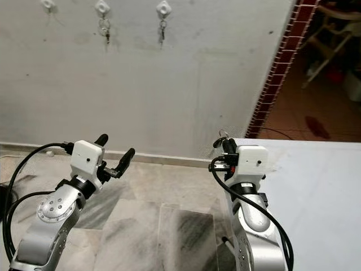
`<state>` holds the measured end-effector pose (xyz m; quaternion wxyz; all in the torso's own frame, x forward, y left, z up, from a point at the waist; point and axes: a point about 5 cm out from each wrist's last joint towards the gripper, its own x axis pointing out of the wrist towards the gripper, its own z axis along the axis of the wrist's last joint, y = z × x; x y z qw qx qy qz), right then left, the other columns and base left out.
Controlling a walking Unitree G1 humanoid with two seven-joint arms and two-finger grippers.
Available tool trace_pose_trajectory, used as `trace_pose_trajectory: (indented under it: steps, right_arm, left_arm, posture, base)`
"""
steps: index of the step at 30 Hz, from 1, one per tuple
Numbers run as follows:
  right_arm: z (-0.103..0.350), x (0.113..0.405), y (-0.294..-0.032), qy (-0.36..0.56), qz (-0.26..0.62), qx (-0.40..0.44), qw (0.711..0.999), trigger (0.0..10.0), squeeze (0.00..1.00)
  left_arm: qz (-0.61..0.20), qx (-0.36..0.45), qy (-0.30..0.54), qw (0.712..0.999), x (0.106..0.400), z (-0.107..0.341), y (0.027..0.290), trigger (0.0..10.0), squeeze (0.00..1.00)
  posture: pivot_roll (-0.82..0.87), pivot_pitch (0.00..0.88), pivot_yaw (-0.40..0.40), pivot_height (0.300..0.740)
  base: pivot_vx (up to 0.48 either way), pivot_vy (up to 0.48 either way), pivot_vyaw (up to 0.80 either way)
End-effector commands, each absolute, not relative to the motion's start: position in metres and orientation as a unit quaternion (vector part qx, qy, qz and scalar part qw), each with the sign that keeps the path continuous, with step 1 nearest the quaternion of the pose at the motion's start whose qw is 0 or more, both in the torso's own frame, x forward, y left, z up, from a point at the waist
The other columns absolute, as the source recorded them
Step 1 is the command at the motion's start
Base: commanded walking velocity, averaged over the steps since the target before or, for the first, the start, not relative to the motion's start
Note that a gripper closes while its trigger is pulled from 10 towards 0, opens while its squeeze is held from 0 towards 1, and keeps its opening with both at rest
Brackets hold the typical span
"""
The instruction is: Hang keys on a hook
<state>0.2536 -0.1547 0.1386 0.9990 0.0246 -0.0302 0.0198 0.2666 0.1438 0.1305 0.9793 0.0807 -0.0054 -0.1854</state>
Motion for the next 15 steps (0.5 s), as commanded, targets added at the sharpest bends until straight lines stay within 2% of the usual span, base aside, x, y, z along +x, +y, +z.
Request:
trace_pose_trajectory:
  steps: [1, 2, 4, 15]
  right_arm:
    - [0.141, 0.2529, -0.1563, -0.033, 0.016, 0.022, 0.999, 10.0, 0.0]
    - [0.141, 0.2529, -0.1563, -0.033, 0.016, 0.022, 0.999, 10.0, 0.0]
    - [0.1398, 0.2561, -0.1573, -0.03, 0.013, 0.031, 0.999, 10.0, 0.0]
    - [0.1392, 0.2569, -0.157, -0.028, 0.011, 0.03, 0.999, 10.0, 0.0]
  left_arm:
    - [-0.187, 0.079, 0.0, 0.979, 0.2682, 0.1309, 0.1442, 10.0, 0.0]
    - [-0.187, 0.079, 0.0, 0.979, 0.2682, 0.1309, 0.1442, 10.0, 0.0]
    - [-0.184, 0.073, 0.009, 0.98, 0.2709, 0.1298, 0.1439, 10.0, 0.0]
    - [-0.189, 0.068, 0.015, 0.979, 0.273, 0.129, 0.1423, 10.0, 0.0]
  posture:
    - [0.09, 0.0, -0.011, 0.74]
    - [0.09, 0.0, -0.011, 0.74]
    - [0.1, 0.0, -0.014, 0.74]
    - [0.09, 0.0, -0.014, 0.74]
  base:
    - [0.0, 0.0, 0.79]
    - [0.0, 0.0, 0.79]
    - [0.0, 0.341, 0.0]
    - [0.0, 0.48, 0.0]
